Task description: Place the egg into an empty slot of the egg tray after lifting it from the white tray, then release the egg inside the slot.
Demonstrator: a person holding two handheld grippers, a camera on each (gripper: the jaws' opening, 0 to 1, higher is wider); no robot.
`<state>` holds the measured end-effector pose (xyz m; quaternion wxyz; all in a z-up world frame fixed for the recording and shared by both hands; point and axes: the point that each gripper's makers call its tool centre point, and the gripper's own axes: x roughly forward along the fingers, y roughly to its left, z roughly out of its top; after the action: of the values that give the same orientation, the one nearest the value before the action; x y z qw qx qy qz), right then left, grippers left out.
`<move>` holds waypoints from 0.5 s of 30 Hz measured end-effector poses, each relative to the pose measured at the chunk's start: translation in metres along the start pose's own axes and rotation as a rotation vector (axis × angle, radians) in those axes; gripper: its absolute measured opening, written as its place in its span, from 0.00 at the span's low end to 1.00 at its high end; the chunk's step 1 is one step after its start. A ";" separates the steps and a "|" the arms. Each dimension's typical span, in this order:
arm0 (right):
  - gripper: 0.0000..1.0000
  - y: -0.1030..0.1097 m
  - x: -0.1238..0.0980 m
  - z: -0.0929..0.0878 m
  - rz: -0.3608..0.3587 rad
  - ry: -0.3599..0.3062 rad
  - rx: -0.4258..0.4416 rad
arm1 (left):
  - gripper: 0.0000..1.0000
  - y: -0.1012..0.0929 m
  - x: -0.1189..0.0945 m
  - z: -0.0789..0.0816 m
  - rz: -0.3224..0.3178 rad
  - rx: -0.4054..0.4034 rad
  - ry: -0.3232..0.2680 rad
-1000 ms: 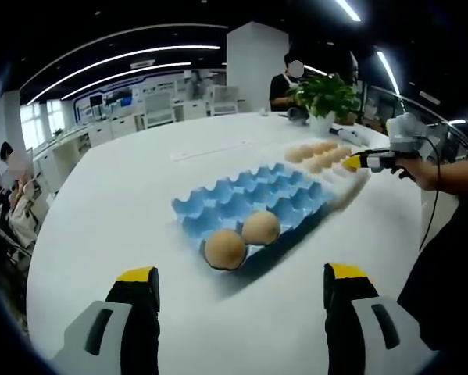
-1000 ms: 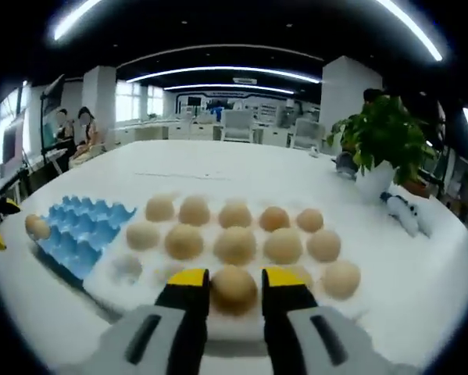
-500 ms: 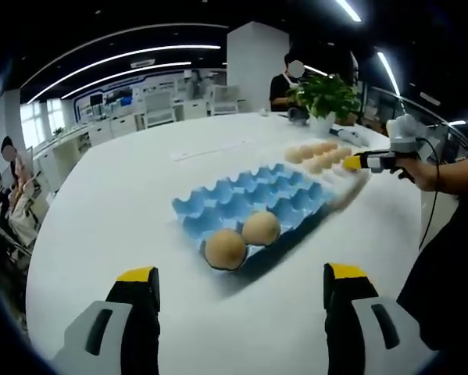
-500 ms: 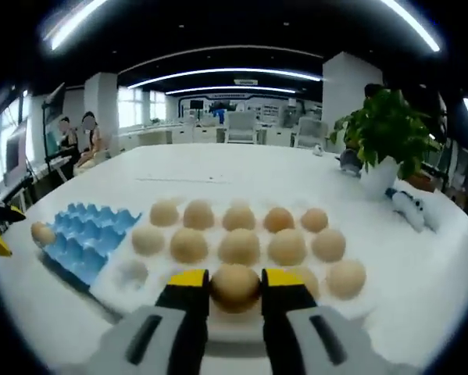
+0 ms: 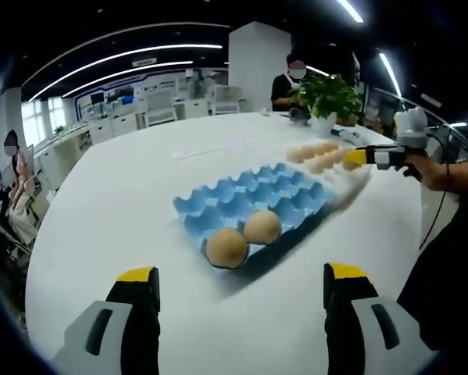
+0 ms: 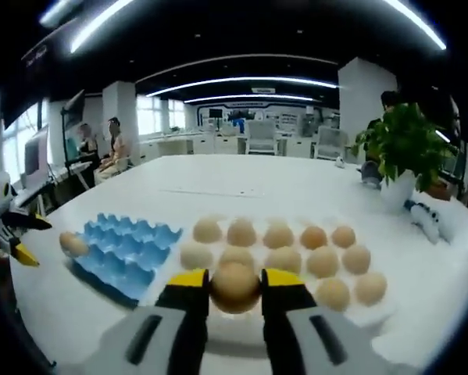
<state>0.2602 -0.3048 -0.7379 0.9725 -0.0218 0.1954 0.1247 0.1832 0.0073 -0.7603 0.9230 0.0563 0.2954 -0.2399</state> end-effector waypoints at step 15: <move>0.25 0.094 0.015 0.011 0.238 -0.011 -0.104 | 0.86 -0.003 -0.001 0.005 -0.024 -0.017 -0.012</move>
<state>0.2542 -0.2092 -0.7326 0.9495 -0.0483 0.1844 0.2493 0.1832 0.0036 -0.7554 0.9223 0.0436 0.2924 -0.2489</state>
